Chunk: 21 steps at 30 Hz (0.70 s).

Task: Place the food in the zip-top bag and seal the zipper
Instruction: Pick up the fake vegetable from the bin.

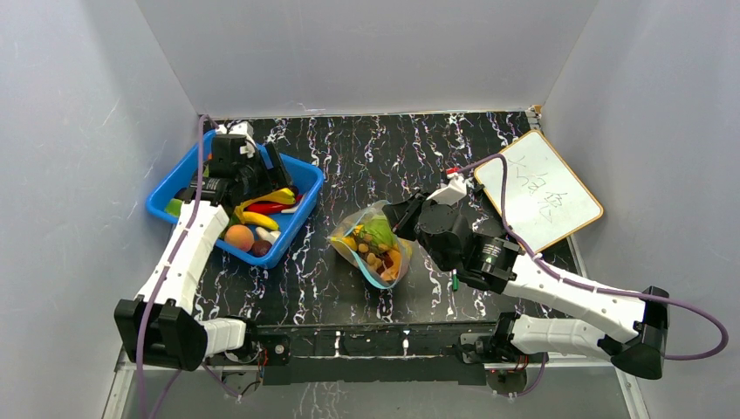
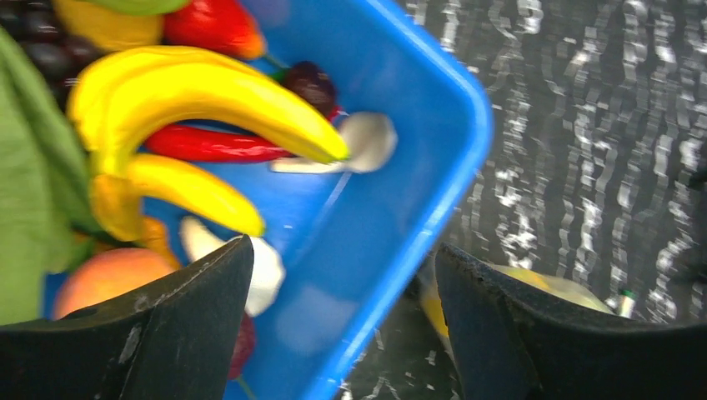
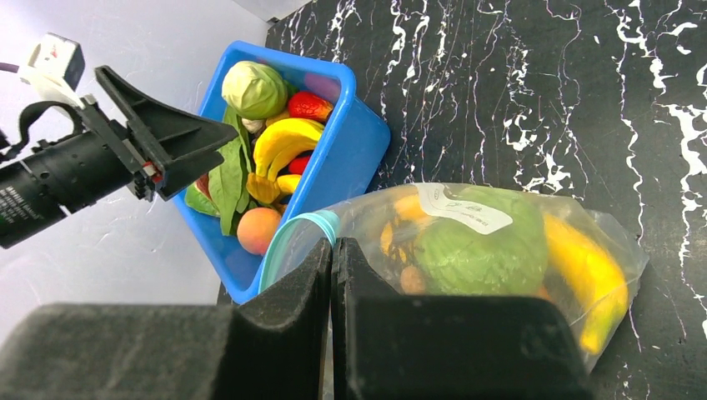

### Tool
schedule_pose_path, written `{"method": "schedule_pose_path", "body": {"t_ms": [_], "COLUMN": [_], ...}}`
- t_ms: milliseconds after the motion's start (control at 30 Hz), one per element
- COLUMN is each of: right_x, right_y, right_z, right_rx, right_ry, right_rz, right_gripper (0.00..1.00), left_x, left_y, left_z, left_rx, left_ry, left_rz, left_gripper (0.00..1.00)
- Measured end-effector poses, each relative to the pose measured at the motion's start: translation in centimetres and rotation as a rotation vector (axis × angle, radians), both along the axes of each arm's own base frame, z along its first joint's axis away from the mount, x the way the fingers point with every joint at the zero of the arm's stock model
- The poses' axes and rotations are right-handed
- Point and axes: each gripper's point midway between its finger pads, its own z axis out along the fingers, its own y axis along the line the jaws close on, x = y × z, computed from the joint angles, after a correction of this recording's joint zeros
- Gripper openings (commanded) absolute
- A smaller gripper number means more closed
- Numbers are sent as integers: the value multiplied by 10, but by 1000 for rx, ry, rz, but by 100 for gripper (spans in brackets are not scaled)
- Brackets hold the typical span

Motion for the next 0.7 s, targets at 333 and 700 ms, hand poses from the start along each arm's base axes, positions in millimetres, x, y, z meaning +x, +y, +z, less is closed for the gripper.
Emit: {"method": "schedule_pose_path", "body": {"t_ms": [333, 700], "right_x": [0, 2], "right_y": [-3, -4], "right_z": [-1, -2], "right_rx": [-8, -32], "right_ry": [-7, -23], "right_rz": [-4, -11], "right_gripper": [0, 0], "left_x": [18, 106], "left_y": [86, 124], "left_z": [-16, -55], "left_rx": [236, 290], "left_ry": [60, 67], "left_rz": [159, 156], "left_gripper": [87, 98]}}
